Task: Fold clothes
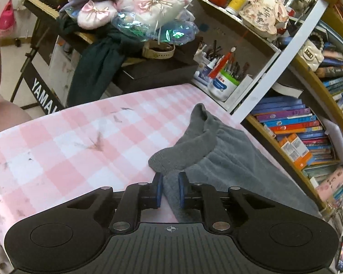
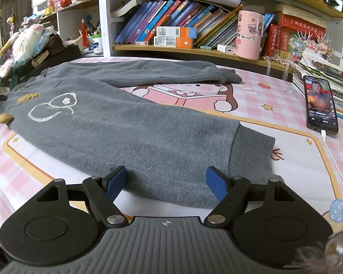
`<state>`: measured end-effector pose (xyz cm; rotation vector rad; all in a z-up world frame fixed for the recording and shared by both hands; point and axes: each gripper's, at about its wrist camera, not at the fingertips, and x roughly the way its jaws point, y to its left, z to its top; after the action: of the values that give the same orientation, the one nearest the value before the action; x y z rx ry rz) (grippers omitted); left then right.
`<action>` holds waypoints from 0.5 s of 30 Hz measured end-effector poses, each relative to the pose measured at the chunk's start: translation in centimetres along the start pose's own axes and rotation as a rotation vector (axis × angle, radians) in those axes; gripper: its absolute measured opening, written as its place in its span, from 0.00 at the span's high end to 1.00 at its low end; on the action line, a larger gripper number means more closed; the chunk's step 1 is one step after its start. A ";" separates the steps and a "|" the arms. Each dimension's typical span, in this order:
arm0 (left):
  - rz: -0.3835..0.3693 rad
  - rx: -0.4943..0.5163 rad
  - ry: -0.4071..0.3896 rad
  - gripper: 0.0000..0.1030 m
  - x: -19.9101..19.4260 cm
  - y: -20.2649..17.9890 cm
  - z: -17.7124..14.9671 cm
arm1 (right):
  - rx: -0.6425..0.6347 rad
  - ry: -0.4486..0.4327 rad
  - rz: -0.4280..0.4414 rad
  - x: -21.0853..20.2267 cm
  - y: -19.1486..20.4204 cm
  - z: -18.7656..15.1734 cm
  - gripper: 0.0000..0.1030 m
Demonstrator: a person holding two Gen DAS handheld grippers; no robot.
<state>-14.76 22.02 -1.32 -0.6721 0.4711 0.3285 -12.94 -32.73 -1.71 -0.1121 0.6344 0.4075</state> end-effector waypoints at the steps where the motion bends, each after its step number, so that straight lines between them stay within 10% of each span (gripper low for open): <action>1: 0.001 0.004 0.001 0.86 0.1 0.0 0.0 | -0.001 0.000 0.000 0.0 0.0 0.0 0.28; 11: 0.014 0.139 -0.040 0.78 -2.3 -1.6 -0.6 | -0.003 0.002 -0.006 0.1 0.1 0.0 0.27; 15: -0.011 0.230 -0.067 0.56 -4.0 -3.3 -1.3 | -0.005 0.001 -0.003 -0.1 0.3 0.1 0.27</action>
<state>-17.07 18.20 1.56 -0.4384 0.4339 0.2807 -13.09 -32.49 -1.55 -0.1177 0.6340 0.4060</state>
